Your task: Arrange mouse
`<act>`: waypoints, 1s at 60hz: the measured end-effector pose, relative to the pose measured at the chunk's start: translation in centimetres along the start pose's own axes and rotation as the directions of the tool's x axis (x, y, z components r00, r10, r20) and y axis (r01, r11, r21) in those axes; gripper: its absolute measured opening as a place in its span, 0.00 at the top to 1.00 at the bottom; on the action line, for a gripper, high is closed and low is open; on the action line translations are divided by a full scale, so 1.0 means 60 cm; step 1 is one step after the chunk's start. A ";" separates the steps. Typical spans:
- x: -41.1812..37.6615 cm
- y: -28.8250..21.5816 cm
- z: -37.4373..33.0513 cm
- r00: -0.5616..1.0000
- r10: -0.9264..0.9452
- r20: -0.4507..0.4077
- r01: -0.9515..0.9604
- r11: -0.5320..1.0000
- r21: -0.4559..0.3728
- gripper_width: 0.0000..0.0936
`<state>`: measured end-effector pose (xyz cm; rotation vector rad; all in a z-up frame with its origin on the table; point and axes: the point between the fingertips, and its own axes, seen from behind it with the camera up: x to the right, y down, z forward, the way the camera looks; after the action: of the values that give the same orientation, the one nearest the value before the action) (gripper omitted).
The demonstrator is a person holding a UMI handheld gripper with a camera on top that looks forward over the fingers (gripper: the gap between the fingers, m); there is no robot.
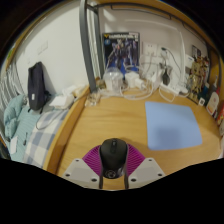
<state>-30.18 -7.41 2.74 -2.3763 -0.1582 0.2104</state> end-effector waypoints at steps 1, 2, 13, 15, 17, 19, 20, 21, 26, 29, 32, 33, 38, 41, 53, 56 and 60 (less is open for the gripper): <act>0.003 -0.014 -0.006 1.000 0.000 0.003 0.000 1.000 0.010 0.70; 0.008 -0.029 -0.013 1.000 -0.001 0.003 0.001 1.000 0.022 0.70; 0.099 -0.247 -0.086 0.999 -0.028 -0.037 0.035 0.980 0.196 0.70; 0.122 -0.282 -0.095 0.998 -0.029 -0.049 0.039 0.975 0.217 0.70; 0.147 -0.312 -0.102 0.997 -0.031 -0.064 0.046 0.970 0.237 0.70; 0.173 -0.336 -0.105 0.996 -0.029 -0.084 0.050 0.965 0.257 0.70; 0.186 -0.347 -0.107 0.995 -0.026 -0.093 0.049 0.964 0.261 0.70; 0.199 -0.355 -0.107 0.995 -0.023 -0.099 0.049 0.963 0.264 0.70; 0.270 -0.368 -0.093 0.991 -0.012 -0.135 0.047 0.966 0.253 0.70; 0.313 -0.359 -0.075 0.987 -0.011 -0.159 0.047 0.973 0.224 0.70; 0.349 -0.337 -0.052 0.985 -0.008 -0.174 0.041 0.981 0.190 0.70; 0.360 -0.329 -0.044 0.984 -0.003 -0.177 0.035 0.983 0.178 0.70; 0.400 -0.278 0.001 0.983 0.022 -0.183 0.000 0.993 0.122 0.70; 0.419 -0.246 0.026 0.981 0.033 -0.189 -0.016 0.996 0.090 0.70; 0.437 -0.151 0.105 0.985 0.064 -0.162 -0.063 0.998 0.006 0.70; 0.433 -0.139 0.117 0.986 0.071 -0.150 -0.072 0.997 0.002 0.70; 0.427 -0.118 0.132 0.987 0.079 -0.138 -0.082 0.997 -0.014 0.68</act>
<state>-7.02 7.46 -0.81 -2.4099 0.0014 0.0826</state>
